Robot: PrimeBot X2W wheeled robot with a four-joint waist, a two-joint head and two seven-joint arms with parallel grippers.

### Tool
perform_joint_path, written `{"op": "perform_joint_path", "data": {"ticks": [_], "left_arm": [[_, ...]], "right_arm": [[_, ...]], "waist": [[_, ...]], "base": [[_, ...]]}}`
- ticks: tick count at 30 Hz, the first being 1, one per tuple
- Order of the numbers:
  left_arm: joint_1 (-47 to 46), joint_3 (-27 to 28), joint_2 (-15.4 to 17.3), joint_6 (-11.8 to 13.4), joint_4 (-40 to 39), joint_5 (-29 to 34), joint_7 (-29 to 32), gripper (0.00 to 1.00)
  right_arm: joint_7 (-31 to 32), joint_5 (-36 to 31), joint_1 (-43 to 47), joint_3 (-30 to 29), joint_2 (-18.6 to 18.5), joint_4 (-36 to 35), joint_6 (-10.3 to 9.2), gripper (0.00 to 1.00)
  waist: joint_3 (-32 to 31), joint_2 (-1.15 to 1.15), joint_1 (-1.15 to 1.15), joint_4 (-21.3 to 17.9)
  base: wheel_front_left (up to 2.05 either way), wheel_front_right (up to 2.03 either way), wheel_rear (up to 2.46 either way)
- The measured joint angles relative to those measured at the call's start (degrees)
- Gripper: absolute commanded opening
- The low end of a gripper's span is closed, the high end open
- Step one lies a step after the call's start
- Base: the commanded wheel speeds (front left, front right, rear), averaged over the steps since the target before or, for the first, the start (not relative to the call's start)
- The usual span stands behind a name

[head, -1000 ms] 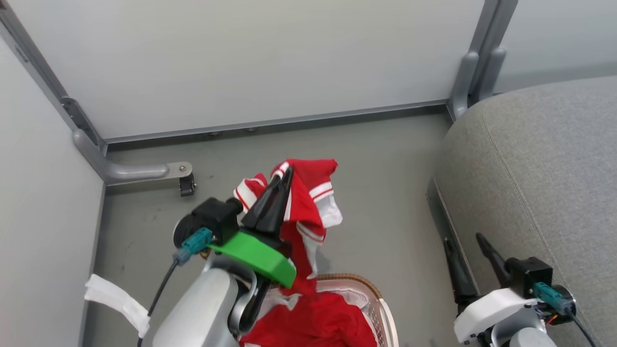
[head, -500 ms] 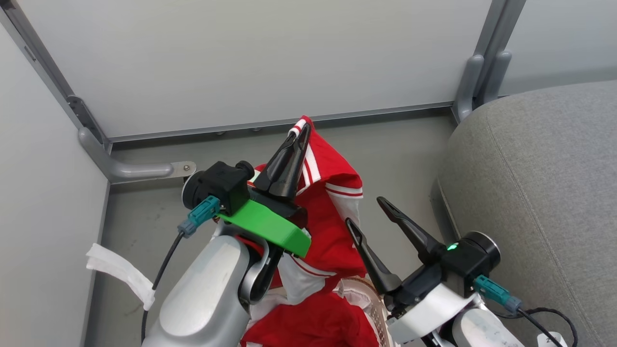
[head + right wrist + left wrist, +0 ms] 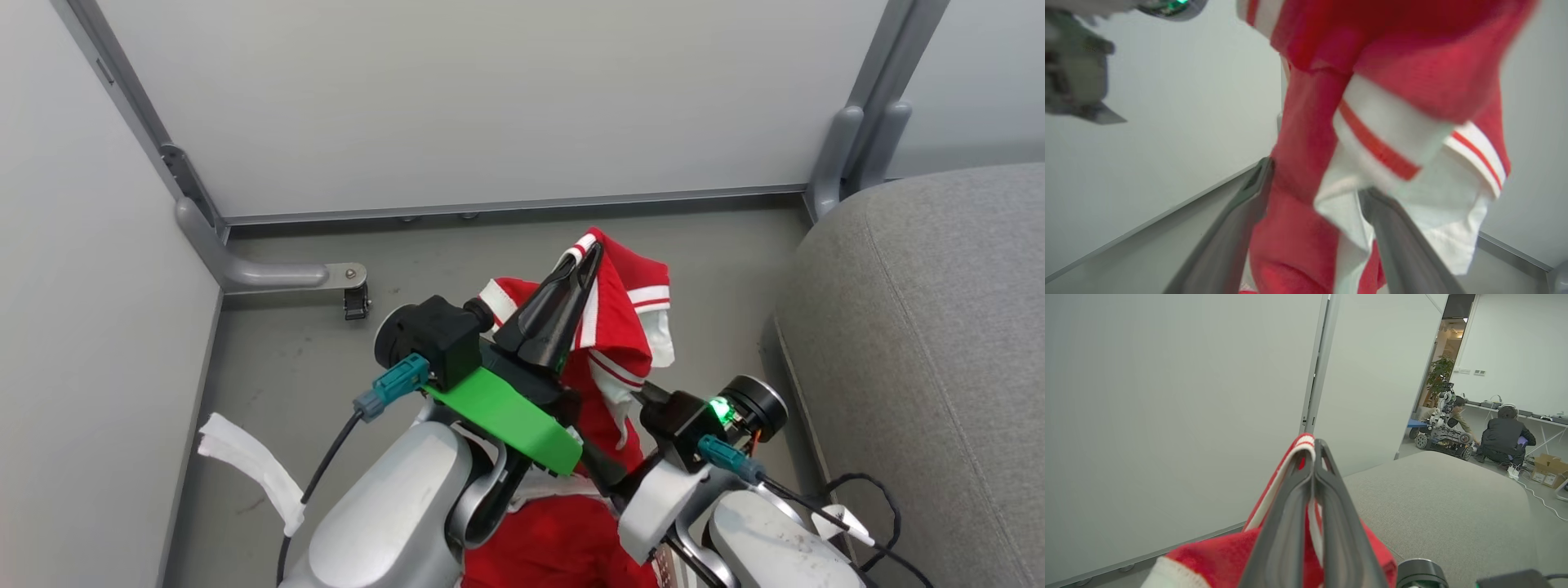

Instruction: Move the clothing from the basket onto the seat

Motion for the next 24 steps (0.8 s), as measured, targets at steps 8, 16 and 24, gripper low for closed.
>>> {"op": "perform_joint_path", "data": {"ticks": [8, 16, 24], "left_arm": [[-0.1, -0.1, 0.0, 0.0, -1.1, 0.0, 0.0, 0.00], [1.4, 3.1, 0.0, 0.0, 0.6, 3.5, 0.0, 1.00], [5.3, 5.4, 0.0, 0.0, 2.1, 8.2, 0.0, 1.00]], "right_arm": [[0.0, 1.5, -2.8, -1.7, 0.9, 6.5, 0.01, 0.00], [0.0, 2.6, 0.5, -8.3, 0.9, 1.5, 0.00, 0.00], [0.0, 3.1, 4.0, -16.5, 0.9, -3.2, 0.00, 0.00]], "waist": [[1.5, 0.00, 0.00, 1.5], [2.3, 0.00, 0.00, -1.6], [3.2, 0.00, 0.00, -8.3]], "base": [[0.00, 0.00, 0.00], [0.00, 0.00, 0.00], [0.00, 0.00, 0.00]]}}
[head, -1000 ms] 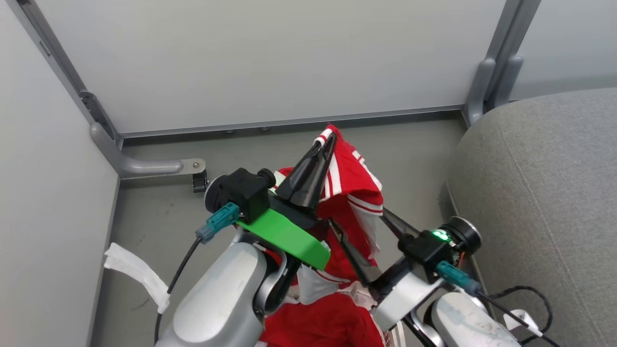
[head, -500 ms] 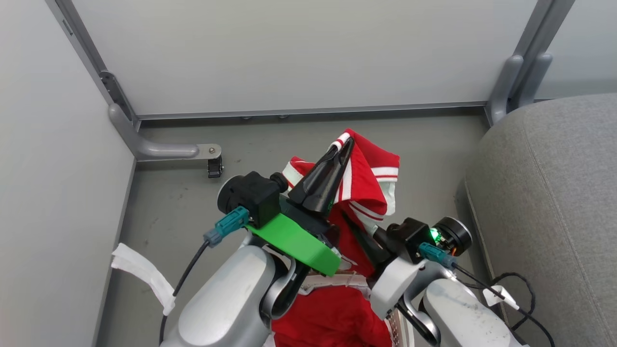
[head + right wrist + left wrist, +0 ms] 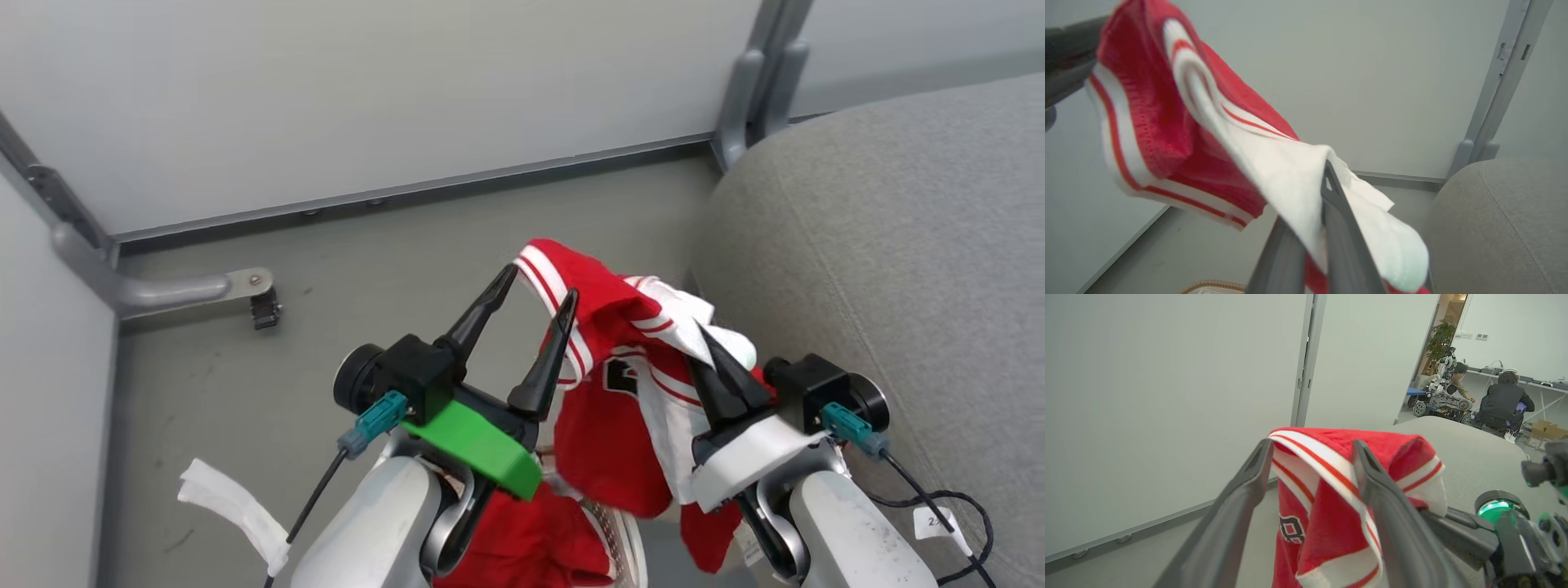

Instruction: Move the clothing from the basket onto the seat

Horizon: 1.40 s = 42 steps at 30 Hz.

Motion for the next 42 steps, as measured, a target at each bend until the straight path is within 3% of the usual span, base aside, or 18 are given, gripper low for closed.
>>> {"op": "perform_joint_path", "data": {"ticks": [13, 19, 24, 34, 42], "left_arm": [[4.3, 0.7, 0.8, 0.0, 0.0, 0.2, 0.0, 1.00], [2.4, -2.5, 1.9, 0.0, -0.2, 0.7, 0.0, 1.00], [1.2, -3.2, 3.5, 0.0, 0.2, 0.6, 0.0, 1.00], [0.5, -0.3, 8.0, 0.0, 0.1, 2.3, 0.0, 1.00], [-2.7, -0.5, 10.0, 0.0, -0.5, 3.7, 0.0, 1.00]], "right_arm": [[0.0, 1.0, 2.6, -6.3, 0.0, -3.8, 0.00, 0.00], [0.0, 0.4, 2.9, -10.4, -0.2, -6.6, 0.00, 0.00], [0.0, -1.2, -0.5, -10.0, -1.9, -7.2, 0.00, 0.00], [0.0, -2.7, -22.8, -8.3, -12.0, -2.2, 0.01, 0.00], [0.0, -6.8, -36.1, -15.5, -19.2, 7.6, 0.01, 0.00]], "waist": [[2.2, 0.00, 0.00, -15.6], [4.9, 0.00, 0.00, -20.1], [8.4, 0.00, 0.00, -21.6], [16.2, 0.00, 0.00, -22.7], [23.4, 0.00, 0.01, -21.2]], "base": [[0.00, 0.00, 0.00], [0.00, 0.00, 0.00], [0.00, 0.00, 0.00], [0.00, 0.00, 0.00], [0.00, 0.00, 0.00]]}}
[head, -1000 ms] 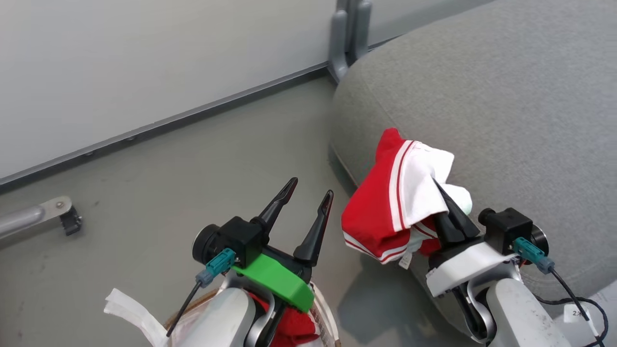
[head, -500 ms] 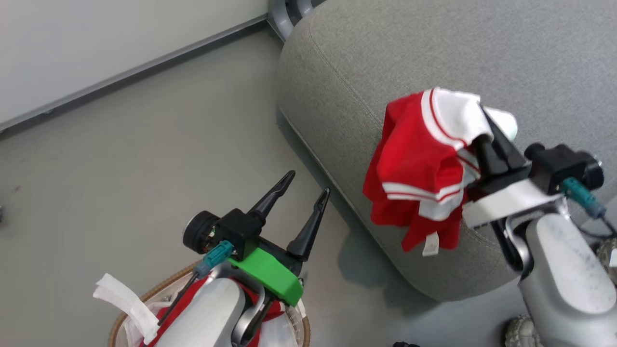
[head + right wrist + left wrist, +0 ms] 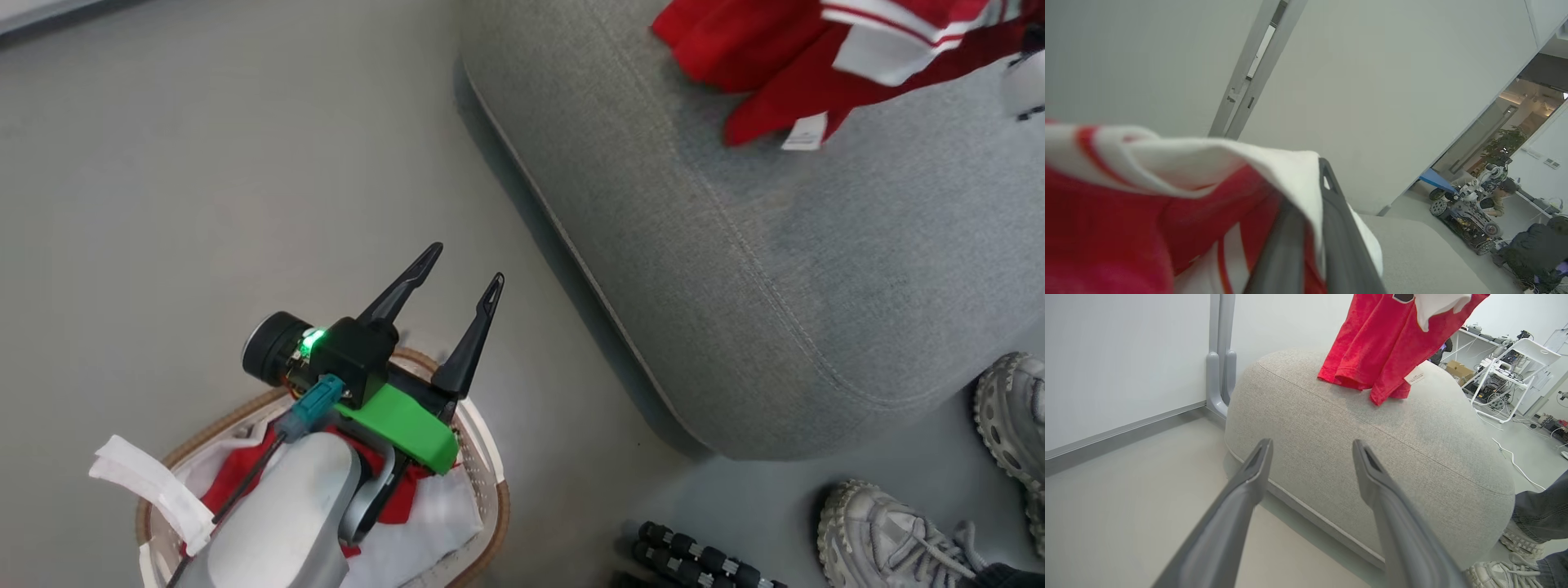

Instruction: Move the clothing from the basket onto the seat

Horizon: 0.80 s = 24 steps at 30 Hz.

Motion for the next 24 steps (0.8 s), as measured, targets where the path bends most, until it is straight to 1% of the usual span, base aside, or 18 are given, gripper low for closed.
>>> {"op": "perform_joint_path", "data": {"ticks": [4, 9, 13, 17, 18, 19, 20, 24], "left_arm": [[-2.0, -0.6, 1.0, 0.0, -0.3, 0.8, 0.0, 1.00], [-4.4, 0.4, 2.2, 0.0, -1.1, 1.6, 0.0, 1.00], [-5.0, 0.2, 2.6, 0.0, -0.9, 1.8, 0.0, 1.00], [-5.4, 0.7, 2.4, 0.0, -0.3, 1.7, 0.0, 1.00], [-5.4, 0.6, 2.3, 0.0, -0.1, 1.7, 0.0, 1.00], [-5.4, 0.7, 2.1, 0.0, 0.2, 1.7, 0.0, 1.00], [-5.4, 0.7, 1.9, 0.0, 0.4, 1.6, 0.0, 1.00], [-5.2, 2.4, 0.7, 0.0, 1.6, 1.4, 0.0, 1.00]], "right_arm": [[0.0, -2.6, -4.8, -3.7, -3.8, 5.2, 0.00, 0.00], [0.0, -5.3, -7.3, -7.8, -6.2, 9.9, 0.00, 0.00], [0.0, -6.8, -7.2, -11.4, -5.6, 13.2, 0.00, 0.00], [0.0, -8.2, -5.3, -14.6, -3.2, 16.8, 0.00, 0.00], [0.0, -8.4, -4.5, -15.3, -2.5, 17.0, 0.00, 0.23], [0.0, -8.7, -3.9, -15.7, -2.1, 17.0, 0.00, 0.84], [0.0, -9.5, -3.2, -16.2, -1.8, 17.0, 0.00, 1.00], [0.0, -10.5, 1.0, -19.5, 0.0, 16.8, 0.00, 1.00]], "waist": [[3.4, 0.00, 0.00, 1.5], [7.7, 0.00, 0.00, 3.3], [10.6, 0.00, 0.01, 5.1], [12.4, 0.00, 0.00, 7.4], [12.6, 0.00, 0.01, 8.0], [12.8, 0.00, 0.01, 8.4], [12.9, 0.00, 0.01, 8.9], [12.2, 0.00, 0.00, 10.3]], "base": [[0.00, 0.00, 0.00], [0.00, 0.00, 0.00], [0.00, 0.00, 0.00], [0.00, 0.00, 0.00], [0.00, 0.00, 0.00], [0.00, 0.00, 0.00], [0.00, 0.00, 0.00], [0.00, 0.00, 0.00]]}}
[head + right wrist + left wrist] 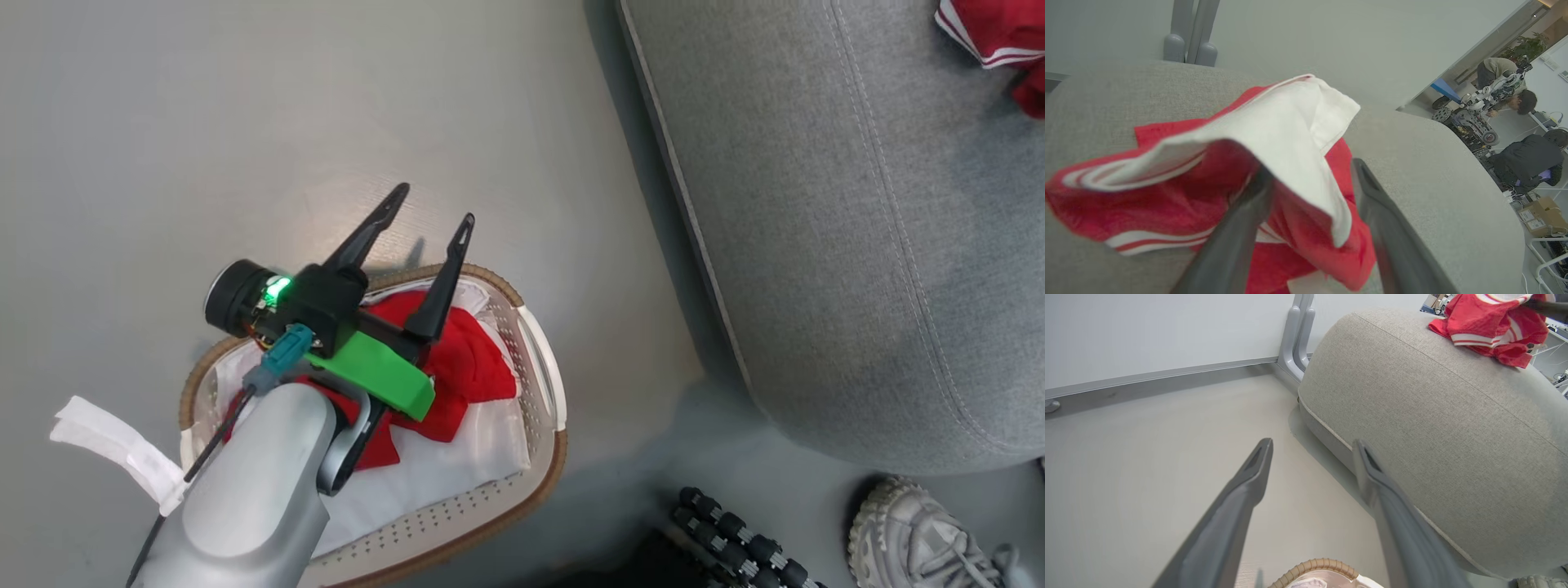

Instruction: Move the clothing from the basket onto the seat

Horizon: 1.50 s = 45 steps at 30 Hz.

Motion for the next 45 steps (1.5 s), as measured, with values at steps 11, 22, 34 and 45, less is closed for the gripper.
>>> {"op": "perform_joint_path", "data": {"ticks": [11, 22, 34, 45], "left_arm": [[6.1, 9.9, -3.6, 0.0, 2.3, 0.0, 0.0, 1.00], [14.8, 22.5, -7.3, 0.0, 3.0, 2.4, 0.0, 1.00], [19.9, 34.7, -9.8, 0.0, 4.6, 8.7, 0.0, 1.00], [27.3, 36.6, -10.7, 0.0, 4.8, 10.2, 0.0, 1.00]], "right_arm": [[0.0, 1.2, 16.1, 0.2, 3.4, -6.5, 0.00, 1.00], [0.0, 10.3, 24.2, 11.1, 9.3, -19.0, 0.00, 1.00], [0.0, 14.1, 30.2, 16.3, 15.4, -21.2, 0.00, 1.00], [0.0, 15.0, 38.5, 17.5, 17.2, -18.8, 0.00, 1.00]], "waist": [[-8.4, 0.00, -0.01, 1.9], [-18.2, 0.00, -0.01, 5.7], [-25.8, 0.00, -0.01, 12.8], [-33.3, 0.00, -0.01, 16.3]], "base": [[0.00, 0.00, 0.00], [0.00, 0.00, 0.00], [0.00, 0.00, 0.00], [0.00, 0.00, 0.00]]}}
